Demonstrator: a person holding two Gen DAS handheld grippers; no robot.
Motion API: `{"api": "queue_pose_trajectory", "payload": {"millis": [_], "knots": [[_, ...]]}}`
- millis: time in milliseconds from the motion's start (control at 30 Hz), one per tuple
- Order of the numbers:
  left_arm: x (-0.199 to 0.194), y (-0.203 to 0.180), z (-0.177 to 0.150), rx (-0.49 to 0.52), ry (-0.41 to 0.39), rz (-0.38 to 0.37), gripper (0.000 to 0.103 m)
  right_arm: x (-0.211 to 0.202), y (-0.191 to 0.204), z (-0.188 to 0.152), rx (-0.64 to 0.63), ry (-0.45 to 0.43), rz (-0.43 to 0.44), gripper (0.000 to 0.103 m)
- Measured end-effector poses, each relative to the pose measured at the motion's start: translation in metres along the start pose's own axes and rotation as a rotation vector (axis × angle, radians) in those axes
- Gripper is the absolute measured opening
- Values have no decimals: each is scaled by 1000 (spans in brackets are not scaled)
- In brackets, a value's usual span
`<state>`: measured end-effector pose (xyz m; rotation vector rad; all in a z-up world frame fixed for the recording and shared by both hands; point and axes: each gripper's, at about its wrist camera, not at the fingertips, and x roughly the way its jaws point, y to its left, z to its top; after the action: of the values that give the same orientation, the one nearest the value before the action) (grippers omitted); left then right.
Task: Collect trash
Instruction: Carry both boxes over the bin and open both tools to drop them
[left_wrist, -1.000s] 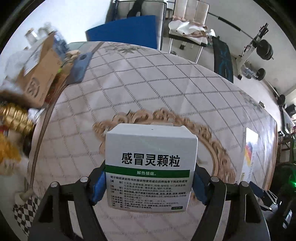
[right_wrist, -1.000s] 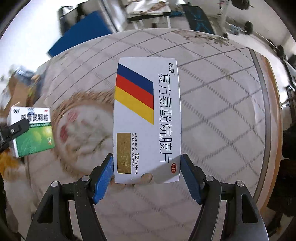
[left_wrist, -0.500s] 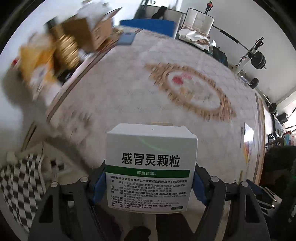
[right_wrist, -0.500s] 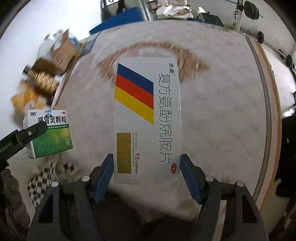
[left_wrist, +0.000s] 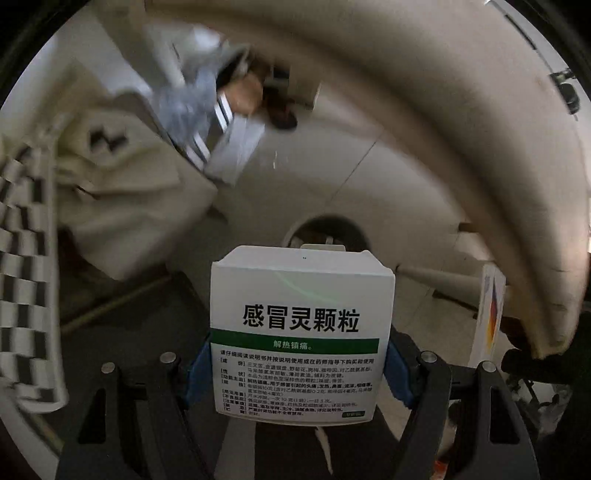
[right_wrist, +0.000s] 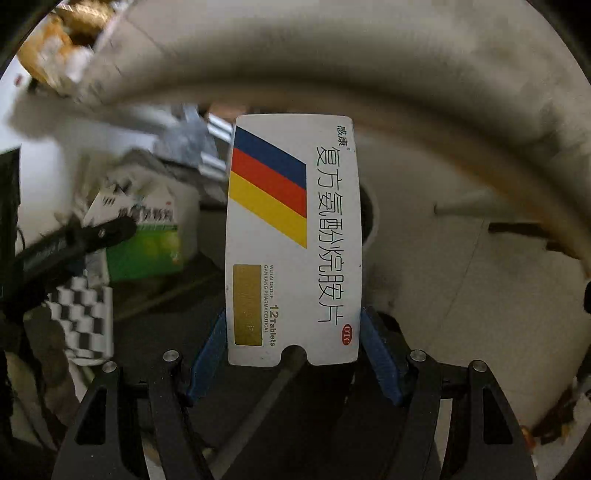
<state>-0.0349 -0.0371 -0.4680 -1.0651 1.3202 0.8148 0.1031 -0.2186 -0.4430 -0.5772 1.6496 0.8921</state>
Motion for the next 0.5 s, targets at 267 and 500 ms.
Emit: {"api": "queue_pose_trajectory", "payload": {"millis": [267,500], "knots": [[196,0,49,3,154,-107,75,182,-62,48,26,58,-60,73],[301,-6,66,29,237,-108,85,297,-98,92,-10,120,-43,74]]}}
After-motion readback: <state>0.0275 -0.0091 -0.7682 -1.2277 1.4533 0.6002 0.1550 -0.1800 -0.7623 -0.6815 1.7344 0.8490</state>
